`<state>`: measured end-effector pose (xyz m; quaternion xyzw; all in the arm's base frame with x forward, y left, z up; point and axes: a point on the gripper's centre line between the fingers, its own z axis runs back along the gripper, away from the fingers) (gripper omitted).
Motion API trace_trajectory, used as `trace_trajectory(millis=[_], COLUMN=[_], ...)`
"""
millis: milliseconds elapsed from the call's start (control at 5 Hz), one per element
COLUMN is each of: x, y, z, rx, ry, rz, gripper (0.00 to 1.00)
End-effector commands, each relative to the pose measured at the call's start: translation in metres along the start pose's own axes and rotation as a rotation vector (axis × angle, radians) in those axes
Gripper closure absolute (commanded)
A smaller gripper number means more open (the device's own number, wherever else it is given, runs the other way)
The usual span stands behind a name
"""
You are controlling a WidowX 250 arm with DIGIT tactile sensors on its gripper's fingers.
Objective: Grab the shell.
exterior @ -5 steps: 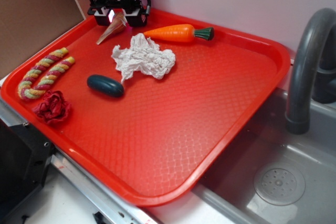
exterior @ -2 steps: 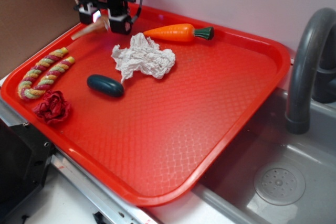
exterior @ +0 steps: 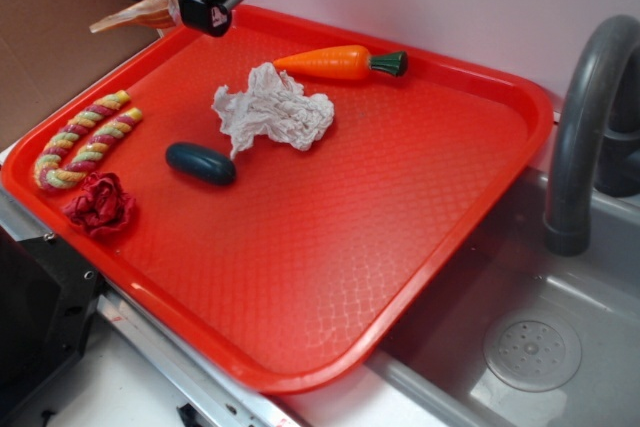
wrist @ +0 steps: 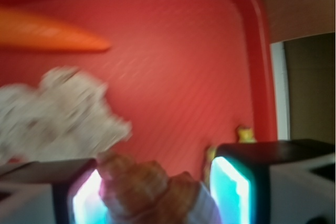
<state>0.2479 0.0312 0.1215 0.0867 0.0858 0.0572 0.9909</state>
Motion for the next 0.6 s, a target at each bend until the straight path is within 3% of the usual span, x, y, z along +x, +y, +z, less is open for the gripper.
trace_trajectory(millis=[0, 200, 400], x=[-0.058, -0.072, -0.063], y=[-0.025, -0.022, -0.024], z=[0.060, 0.075, 0.068], rx=[-0.043, -0.030, -0.064], ry=[-0.155, -0.214, -0.157], rz=[-0.195, -0.160, -0.159], gripper=[1.00, 1.00, 1.00])
